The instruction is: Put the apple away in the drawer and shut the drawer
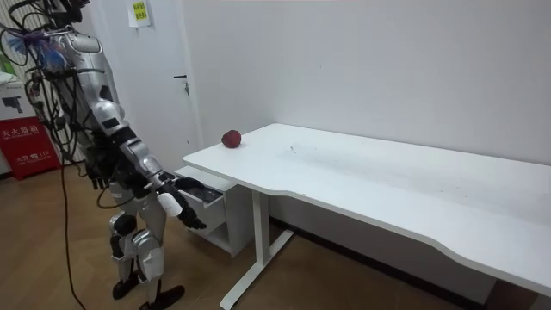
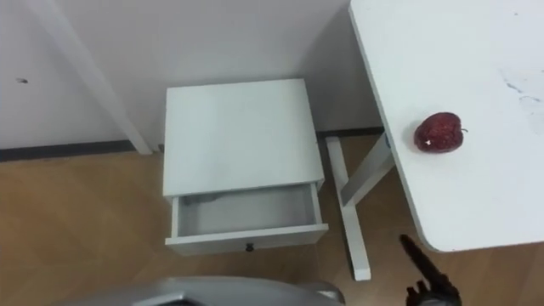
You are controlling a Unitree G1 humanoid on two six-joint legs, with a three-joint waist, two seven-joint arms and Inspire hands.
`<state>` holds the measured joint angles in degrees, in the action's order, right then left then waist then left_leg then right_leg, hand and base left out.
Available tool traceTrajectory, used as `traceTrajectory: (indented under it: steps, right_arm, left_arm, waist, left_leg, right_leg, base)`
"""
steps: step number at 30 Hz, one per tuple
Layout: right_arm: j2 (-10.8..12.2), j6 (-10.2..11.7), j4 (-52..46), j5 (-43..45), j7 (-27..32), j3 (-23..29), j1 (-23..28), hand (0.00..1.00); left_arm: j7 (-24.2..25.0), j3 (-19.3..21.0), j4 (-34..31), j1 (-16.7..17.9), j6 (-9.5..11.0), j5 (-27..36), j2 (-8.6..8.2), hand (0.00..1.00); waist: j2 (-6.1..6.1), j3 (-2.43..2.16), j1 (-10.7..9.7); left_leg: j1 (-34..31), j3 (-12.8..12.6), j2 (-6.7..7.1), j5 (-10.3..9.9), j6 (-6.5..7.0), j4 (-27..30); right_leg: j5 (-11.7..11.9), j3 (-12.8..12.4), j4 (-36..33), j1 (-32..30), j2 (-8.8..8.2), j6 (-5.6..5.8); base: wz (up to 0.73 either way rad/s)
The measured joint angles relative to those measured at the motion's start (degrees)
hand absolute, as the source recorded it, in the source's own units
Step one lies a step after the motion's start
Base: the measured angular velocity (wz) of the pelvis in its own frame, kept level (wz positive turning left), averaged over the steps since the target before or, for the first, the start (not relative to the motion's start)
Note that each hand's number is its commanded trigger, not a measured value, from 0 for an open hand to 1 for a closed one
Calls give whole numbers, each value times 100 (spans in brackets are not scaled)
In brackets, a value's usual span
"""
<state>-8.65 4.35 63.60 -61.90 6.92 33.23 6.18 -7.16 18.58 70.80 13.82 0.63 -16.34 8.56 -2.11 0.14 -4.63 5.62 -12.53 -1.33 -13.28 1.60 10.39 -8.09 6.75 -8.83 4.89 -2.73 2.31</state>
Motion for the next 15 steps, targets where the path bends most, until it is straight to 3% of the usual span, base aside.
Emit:
traceTrajectory:
  steps: [7,12,15]
  right_arm:
    - [-62,286,-968,-1489,760,946,83,0]
    - [-347,577,-1628,-1668,1589,1314,28,0]
    - [-401,619,-2506,-1642,2122,1315,19,0]
  left_arm:
    - [-107,399,-55,91,69,-7,75,0]
    - [-113,514,-256,210,95,-13,211,0]
    - [-113,514,-436,278,56,-10,210,0]
  waist:
    - [-64,-38,-191]
    - [-98,-28,-281]
    - [-97,-25,-300]
  left_leg:
    - [7,-8,-7,0,2,-25]
    - [-21,-19,-2,0,2,-25]
    - [-147,-75,8,14,11,-7]
  right_leg:
    - [-1,-17,-18,-13,-11,1]
    - [-1,-35,-28,-47,-8,1]
    - [-1,-71,-126,-225,-6,2]
  base:
    - [-2]
    - [-1]
    - [-7]
